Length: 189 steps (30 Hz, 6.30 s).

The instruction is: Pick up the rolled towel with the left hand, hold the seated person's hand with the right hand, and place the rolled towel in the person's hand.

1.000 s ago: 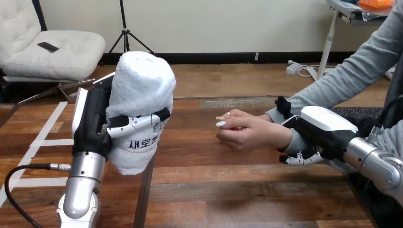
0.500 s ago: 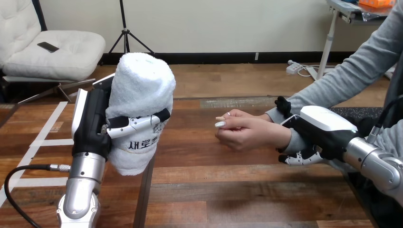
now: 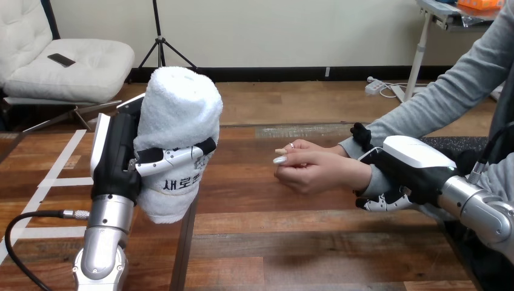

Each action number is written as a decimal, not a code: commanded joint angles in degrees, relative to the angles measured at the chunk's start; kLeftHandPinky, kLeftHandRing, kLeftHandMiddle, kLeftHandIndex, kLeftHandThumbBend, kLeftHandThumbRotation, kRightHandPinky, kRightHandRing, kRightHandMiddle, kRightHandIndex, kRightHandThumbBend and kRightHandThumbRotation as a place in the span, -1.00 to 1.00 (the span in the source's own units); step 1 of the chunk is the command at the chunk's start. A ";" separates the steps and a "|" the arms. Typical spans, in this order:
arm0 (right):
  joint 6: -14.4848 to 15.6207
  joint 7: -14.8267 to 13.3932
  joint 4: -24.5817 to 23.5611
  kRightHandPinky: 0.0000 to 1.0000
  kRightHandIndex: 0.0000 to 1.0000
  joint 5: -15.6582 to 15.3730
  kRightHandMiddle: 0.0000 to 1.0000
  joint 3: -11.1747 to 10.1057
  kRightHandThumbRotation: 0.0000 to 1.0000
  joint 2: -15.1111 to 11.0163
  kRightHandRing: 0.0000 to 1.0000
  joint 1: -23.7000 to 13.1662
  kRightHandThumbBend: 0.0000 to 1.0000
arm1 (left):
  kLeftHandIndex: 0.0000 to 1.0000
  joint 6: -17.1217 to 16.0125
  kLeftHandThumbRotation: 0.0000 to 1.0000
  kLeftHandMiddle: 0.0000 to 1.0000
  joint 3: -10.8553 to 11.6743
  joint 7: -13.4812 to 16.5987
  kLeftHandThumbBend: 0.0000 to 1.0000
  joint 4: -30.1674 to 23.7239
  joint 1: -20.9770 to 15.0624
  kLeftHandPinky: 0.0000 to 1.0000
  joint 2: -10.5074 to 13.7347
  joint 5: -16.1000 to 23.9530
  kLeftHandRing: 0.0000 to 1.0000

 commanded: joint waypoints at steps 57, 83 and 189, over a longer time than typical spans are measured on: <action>-1.86 0.02 -1.60 -0.29 -0.01 1.69 -0.09 -1.11 -0.93 -1.57 -0.22 -0.42 0.01 | -0.18 -8.27 -1.00 -0.19 -0.47 11.43 0.19 27.05 -17.84 -0.31 -2.52 3.10 -0.25; -2.27 1.57 -2.67 -0.35 -0.04 2.84 -0.12 -1.49 -0.76 -1.38 -0.26 -0.39 -0.05 | -0.17 -6.76 -1.00 -0.17 0.33 11.34 0.21 32.09 -23.42 -0.30 -4.62 2.83 -0.23; -3.73 1.96 -4.43 -0.39 -0.10 1.56 -0.21 0.17 -1.00 1.91 -0.32 -3.34 -0.03 | -0.16 -7.40 -1.00 -0.14 0.09 10.51 0.20 32.23 -25.54 -0.26 -5.54 3.21 -0.20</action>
